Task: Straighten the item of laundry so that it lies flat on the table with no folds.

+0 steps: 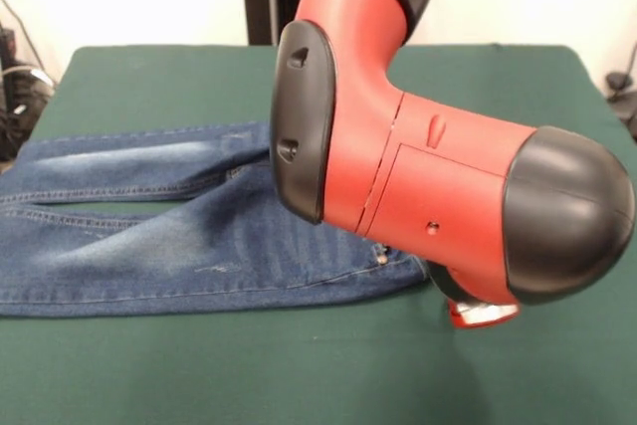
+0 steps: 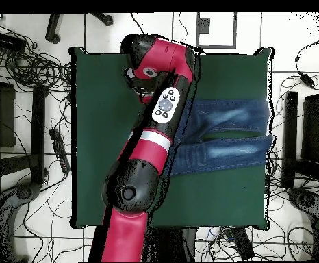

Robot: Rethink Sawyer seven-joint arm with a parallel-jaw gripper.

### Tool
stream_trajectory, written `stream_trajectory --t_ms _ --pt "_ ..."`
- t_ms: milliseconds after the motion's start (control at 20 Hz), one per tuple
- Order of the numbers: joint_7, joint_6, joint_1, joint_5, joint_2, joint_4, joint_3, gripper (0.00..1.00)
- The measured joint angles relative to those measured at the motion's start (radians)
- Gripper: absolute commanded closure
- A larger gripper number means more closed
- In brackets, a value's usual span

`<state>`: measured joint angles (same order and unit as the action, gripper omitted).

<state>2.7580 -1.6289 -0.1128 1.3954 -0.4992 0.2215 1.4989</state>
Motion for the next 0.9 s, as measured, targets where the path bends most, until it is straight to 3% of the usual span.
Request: stream_trajectory --t_ms 500,900 --pt "0.000 -0.056 -0.020 0.057 -0.013 -0.008 0.102 0.00" --pt "0.000 -0.171 -0.059 0.082 -0.031 -0.013 0.232 0.00"
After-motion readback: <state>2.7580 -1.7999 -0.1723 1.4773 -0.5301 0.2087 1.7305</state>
